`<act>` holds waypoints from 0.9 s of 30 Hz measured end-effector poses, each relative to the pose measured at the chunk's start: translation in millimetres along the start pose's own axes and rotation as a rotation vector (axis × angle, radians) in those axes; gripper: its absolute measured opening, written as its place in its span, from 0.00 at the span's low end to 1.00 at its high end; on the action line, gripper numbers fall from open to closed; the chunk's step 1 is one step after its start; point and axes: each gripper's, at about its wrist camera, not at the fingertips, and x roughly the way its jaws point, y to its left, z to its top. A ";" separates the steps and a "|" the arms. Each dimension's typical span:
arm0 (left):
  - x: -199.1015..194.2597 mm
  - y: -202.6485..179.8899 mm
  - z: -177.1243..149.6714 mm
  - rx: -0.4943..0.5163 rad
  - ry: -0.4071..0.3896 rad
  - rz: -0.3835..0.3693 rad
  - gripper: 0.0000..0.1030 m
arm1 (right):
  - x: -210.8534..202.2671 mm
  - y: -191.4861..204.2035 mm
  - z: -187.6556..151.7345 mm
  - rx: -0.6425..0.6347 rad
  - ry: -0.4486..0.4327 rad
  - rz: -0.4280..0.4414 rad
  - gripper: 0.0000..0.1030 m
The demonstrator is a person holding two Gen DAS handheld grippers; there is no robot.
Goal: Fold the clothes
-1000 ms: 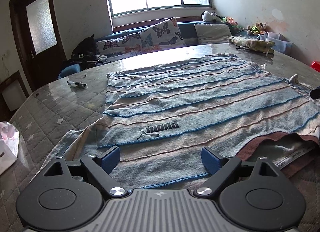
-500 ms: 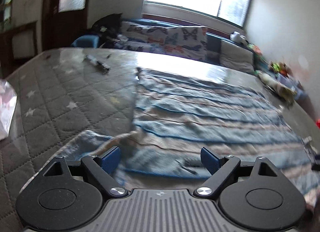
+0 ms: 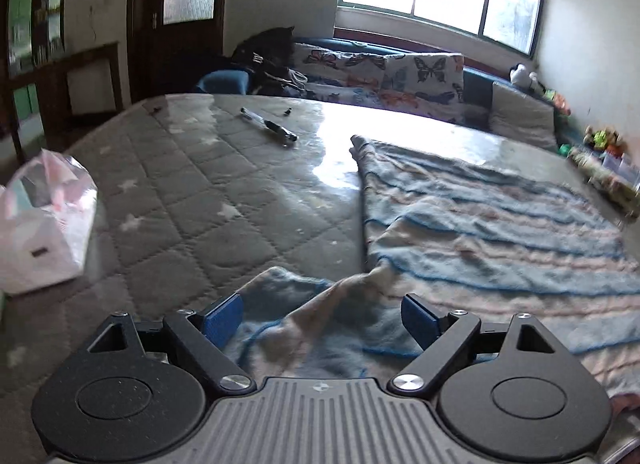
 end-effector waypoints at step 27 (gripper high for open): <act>-68.9 -74.4 -71.5 0.362 -0.029 -0.132 0.89 | -21.3 79.3 -28.1 -0.334 0.023 0.062 1.00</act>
